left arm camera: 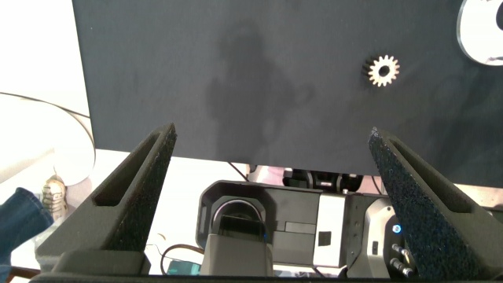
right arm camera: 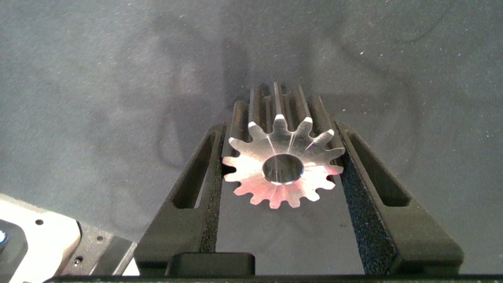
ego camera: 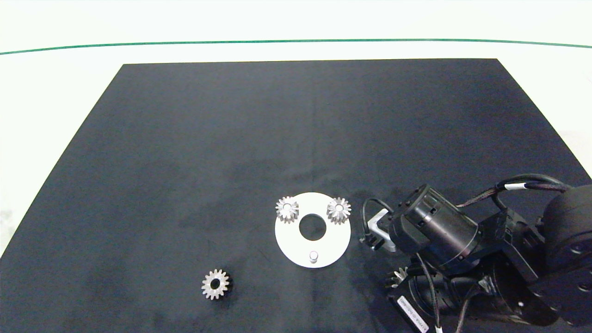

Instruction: Remove an incorrectly installed larger gear and replace it with the correct smaller gear

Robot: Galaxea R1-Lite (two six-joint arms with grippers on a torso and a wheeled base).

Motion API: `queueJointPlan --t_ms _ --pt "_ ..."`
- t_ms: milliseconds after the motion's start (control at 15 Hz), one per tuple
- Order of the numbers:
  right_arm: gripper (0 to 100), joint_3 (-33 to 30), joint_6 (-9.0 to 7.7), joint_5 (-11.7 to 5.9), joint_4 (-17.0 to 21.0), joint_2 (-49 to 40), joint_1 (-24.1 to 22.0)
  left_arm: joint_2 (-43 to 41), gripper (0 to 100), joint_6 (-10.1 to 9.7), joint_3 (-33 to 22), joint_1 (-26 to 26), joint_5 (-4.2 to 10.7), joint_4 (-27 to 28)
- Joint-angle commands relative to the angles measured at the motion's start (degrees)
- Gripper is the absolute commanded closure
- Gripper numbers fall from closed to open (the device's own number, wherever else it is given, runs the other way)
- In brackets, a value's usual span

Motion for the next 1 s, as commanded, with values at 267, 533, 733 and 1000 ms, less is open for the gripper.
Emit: queueJointPlan --t_ms 267,533,733,1000 --pt "100 -0.04 -0.55 0.03 -1.58 2.31 -1.05 -0.03 0 -0.09 0.01 -0.02 0.04 0.47" --pt "0 -0.04 -0.46 0.03 -2.2 2.4 -1.05 -0.03 0 -0.09 0.01 -0.02 0.04 0.47" --pt "0 -0.04 -0.46 0.12 -2.2 2.31 -1.05 -0.03 0 -0.09 0.01 -0.02 0.04 0.47" --pt "0 -0.04 -0.55 0.03 -2.2 1.87 -0.87 0.05 0 0.0 0.01 -0.02 0.04 0.47"
